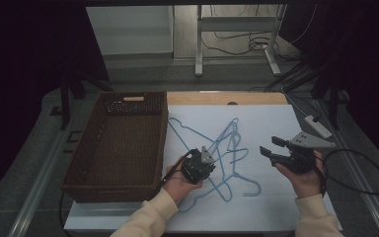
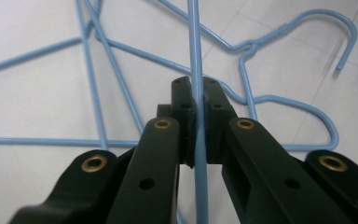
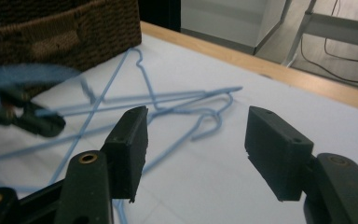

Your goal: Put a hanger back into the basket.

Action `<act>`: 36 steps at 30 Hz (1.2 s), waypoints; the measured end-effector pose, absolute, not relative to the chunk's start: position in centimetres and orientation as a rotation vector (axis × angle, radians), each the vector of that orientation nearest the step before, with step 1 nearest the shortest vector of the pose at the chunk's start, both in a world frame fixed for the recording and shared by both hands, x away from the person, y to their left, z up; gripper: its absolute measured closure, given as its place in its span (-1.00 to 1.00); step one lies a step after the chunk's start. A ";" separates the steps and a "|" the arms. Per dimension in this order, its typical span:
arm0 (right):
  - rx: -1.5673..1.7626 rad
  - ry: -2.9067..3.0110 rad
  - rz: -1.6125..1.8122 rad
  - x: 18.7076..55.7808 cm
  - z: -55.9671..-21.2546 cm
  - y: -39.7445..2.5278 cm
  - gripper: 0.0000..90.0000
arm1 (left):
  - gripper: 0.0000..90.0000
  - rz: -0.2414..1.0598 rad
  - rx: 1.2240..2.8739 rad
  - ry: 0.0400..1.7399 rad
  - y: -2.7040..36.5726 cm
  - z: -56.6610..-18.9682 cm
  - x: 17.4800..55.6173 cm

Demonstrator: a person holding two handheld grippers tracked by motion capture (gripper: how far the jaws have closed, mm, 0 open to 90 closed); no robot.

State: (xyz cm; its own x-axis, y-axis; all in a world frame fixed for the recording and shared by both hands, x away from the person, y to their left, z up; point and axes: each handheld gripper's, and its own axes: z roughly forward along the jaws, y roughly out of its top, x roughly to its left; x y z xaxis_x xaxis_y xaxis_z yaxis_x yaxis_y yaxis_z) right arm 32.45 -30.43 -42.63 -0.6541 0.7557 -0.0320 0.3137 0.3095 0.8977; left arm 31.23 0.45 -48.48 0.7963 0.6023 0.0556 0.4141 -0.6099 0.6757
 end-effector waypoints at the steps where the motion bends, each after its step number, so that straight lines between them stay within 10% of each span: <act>1: 0.949 2.138 1.310 32.3 -43.0 -30.6 -0.13 | 0.91 0.367 2.299 0.750 0.5 -48.4 31.2; 36: 0.991 2.272 1.218 31.2 -47.5 -31.6 -0.21 | 0.92 0.319 1.993 0.735 6.9 -39.8 28.6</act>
State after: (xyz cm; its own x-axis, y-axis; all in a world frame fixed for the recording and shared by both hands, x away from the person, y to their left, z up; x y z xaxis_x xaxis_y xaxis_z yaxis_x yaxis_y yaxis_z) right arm 31.21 -31.57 -47.55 -0.6804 0.7328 0.0003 0.4060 0.3766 0.8327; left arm 28.59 6.87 -39.75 0.7847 0.6155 -0.0739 0.3664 -0.3643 0.8562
